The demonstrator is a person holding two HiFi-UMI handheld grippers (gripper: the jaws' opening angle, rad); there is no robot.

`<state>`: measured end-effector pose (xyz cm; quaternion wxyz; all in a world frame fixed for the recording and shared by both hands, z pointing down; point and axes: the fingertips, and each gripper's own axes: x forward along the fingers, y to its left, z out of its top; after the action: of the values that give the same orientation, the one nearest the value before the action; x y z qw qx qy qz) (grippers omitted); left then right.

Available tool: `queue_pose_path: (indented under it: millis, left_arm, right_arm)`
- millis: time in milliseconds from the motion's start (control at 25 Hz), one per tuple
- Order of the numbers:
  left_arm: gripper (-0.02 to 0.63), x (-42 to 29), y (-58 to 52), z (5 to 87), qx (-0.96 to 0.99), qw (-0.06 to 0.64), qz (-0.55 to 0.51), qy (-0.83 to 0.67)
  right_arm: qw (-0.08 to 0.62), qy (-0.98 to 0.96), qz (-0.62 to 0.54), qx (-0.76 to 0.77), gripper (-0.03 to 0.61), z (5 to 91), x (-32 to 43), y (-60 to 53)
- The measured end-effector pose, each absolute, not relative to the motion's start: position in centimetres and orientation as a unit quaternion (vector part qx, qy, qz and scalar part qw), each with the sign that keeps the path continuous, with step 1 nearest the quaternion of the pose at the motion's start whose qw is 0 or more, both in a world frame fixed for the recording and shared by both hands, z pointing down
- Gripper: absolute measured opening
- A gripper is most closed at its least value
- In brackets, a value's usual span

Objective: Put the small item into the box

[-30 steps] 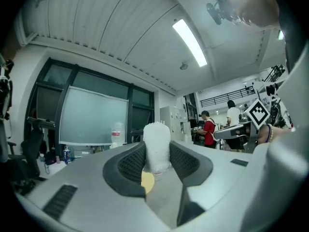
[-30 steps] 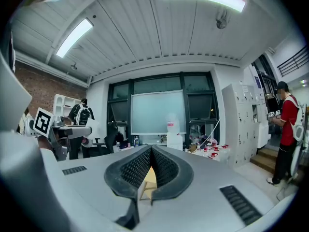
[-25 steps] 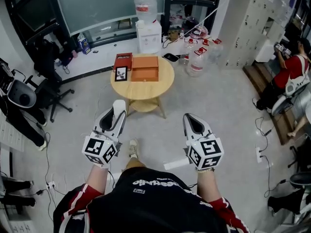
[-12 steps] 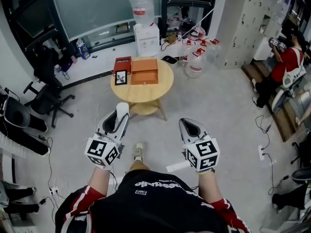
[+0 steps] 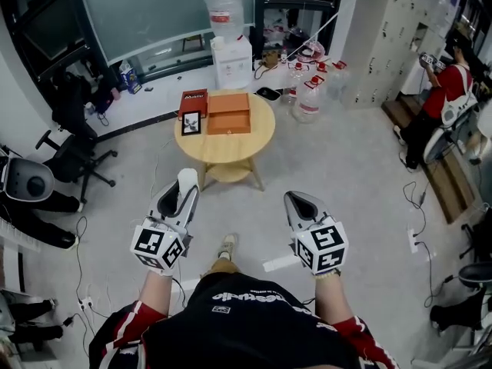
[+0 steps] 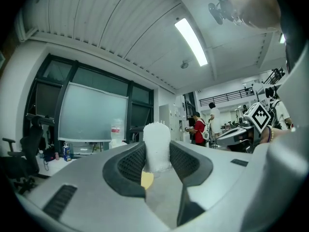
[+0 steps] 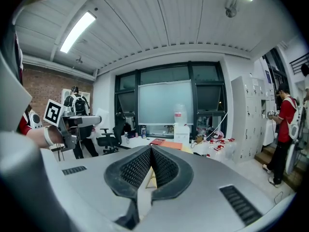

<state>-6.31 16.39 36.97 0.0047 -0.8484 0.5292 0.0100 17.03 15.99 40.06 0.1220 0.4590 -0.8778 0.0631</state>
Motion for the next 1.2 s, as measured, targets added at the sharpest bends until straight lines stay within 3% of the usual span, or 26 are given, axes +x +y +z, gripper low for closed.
queue_pose_path:
  millis: [1200]
  left_arm:
    - [0.164, -8.4, 13.4, 37.1, -0.845, -0.012, 0.037, 0.533]
  right_arm:
    - [0.109, -0.883, 0.048, 0.454, 0.025, 38.3, 15.5, 12.4]
